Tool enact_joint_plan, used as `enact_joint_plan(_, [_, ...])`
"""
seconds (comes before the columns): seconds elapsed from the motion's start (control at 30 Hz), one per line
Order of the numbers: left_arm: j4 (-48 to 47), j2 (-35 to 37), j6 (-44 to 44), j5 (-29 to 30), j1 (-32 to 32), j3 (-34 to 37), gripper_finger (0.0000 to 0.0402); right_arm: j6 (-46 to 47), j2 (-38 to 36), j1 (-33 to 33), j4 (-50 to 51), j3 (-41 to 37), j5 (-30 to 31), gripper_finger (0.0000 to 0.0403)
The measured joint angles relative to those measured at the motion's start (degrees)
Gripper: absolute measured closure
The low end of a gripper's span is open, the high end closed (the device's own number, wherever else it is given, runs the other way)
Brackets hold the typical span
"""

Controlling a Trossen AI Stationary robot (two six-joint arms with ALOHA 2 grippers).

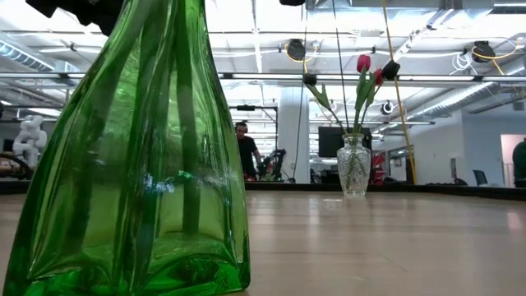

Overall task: Sort flowers into vase by color
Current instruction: Put the pink flower into the green vase, then return to Home Position

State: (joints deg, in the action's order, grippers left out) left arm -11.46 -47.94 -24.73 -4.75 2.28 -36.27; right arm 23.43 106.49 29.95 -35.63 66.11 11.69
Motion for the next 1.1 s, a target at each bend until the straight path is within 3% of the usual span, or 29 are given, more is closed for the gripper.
enact_joint_plan(0.23, [0.26,0.0,-0.15,0.0,0.0,0.0,0.0269,-1.88,-6.67,-0.95,16.0,0.0,0.02,0.0314])
enact_joint_plan(0.63, [0.48,0.0,-0.4,0.02,0.0,0.0,0.0269,-12.08,-25.89,-1.77,40.87,0.0,0.79,0.0312])
enact_joint_plan(0.77, [0.46,-0.02,-0.34,0.98,0.0,0.0,0.0269,-15.99,-31.16,-2.35,54.79,0.0,5.23,0.0312])
enact_joint_plan(0.97, [-0.01,0.0,6.07,5.37,-0.02,0.0,0.0269,-9.56,-34.78,-3.21,71.31,0.0,11.71,0.0312])
enact_joint_plan(1.1, [0.05,0.0,8.37,5.46,0.0,0.0,0.0269,-8.19,-34.75,-5.76,74.87,-2.39,12.21,0.0312])
